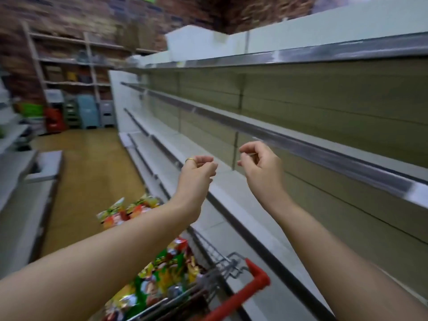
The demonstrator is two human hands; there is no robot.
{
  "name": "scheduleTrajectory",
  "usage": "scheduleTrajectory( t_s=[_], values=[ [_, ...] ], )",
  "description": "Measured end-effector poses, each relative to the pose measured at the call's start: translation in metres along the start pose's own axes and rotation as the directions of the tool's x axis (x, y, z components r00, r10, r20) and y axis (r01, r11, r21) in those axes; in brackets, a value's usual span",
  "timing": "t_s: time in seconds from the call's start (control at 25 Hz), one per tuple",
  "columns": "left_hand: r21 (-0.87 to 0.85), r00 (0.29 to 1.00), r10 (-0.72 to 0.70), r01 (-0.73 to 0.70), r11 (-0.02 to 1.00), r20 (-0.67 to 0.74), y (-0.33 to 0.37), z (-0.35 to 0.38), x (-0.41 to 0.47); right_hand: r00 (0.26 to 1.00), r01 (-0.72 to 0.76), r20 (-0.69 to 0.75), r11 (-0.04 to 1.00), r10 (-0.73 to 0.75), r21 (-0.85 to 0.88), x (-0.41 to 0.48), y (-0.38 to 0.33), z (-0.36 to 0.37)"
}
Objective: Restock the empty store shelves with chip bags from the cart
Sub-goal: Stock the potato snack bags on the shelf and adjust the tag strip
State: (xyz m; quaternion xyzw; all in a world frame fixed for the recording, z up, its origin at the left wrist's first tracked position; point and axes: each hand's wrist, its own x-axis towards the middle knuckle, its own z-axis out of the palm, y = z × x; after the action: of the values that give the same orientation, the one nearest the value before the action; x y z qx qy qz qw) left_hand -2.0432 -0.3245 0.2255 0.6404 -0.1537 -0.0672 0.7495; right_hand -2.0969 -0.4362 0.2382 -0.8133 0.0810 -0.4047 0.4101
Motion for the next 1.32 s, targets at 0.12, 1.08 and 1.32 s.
scheduleTrajectory(
  t_s=[0.12, 1.08, 1.32],
  values=[
    [0.035, 0.988, -0.042, 0.048, 0.998, -0.151, -0.02, -0.079, 0.04, 0.986, -0.06, 0.156, 0.997, 0.051, 0.057, 0.012, 0.011, 0.092],
    [-0.17, 0.454, -0.68, 0.747, 0.642, -0.576, -0.283, -0.262, 0.101, 0.15, -0.036, 0.863, 0.875, 0.483, -0.483, -0.088, 0.242, 0.489],
    [-0.134, 0.464, -0.684, 0.766, 0.629, -0.563, -0.285, -0.263, 0.101, 0.317, 0.134, 0.867, 0.887, 0.384, -0.442, -0.086, 0.245, 0.474]
  ],
)
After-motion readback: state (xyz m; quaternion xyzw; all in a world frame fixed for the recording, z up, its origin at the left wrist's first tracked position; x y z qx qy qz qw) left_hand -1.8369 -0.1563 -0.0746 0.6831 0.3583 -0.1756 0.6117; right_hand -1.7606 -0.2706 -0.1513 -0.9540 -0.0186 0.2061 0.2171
